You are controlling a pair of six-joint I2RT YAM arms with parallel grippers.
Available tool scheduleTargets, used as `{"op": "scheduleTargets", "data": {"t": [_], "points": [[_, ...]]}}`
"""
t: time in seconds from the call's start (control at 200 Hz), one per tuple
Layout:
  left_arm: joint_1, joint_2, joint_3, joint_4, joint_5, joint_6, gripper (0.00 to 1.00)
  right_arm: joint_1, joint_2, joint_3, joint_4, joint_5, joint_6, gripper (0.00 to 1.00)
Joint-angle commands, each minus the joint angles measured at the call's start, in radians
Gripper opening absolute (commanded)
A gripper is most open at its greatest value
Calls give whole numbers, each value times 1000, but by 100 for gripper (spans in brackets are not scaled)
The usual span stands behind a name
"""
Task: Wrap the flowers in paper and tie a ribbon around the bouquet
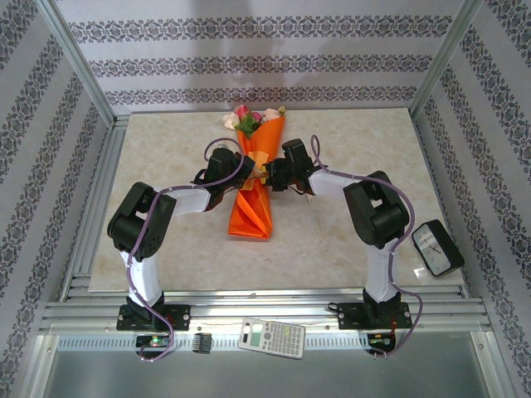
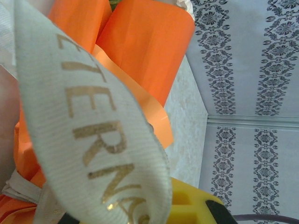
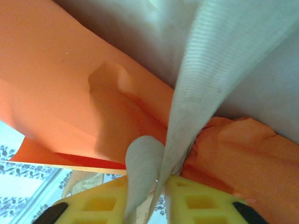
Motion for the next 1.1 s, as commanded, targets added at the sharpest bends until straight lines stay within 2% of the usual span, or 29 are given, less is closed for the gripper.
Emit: {"op": "scheduleTargets", "data": {"t": [0.0, 0.115, 0.23, 0.325, 0.769, 1.094], "points": [[-11, -45, -8, 47, 16, 25, 0, 15, 4, 20, 26, 39, 11, 19], [-11, -62, -2, 18, 22, 36, 0, 17, 9, 7, 55, 55, 17, 19], [-11, -68, 5, -21, 28, 52, 0, 18, 5, -5, 87, 56, 31, 35], [-11, -66, 13, -59, 30, 64, 0, 17, -26, -31, 106, 71, 50, 40], [-11, -48, 37, -98, 26, 76, 0, 28, -124, -106, 106, 73, 66, 40], [-11, -54, 32, -99, 32, 74, 0, 23, -46, -46, 129, 73, 73, 27]]}}
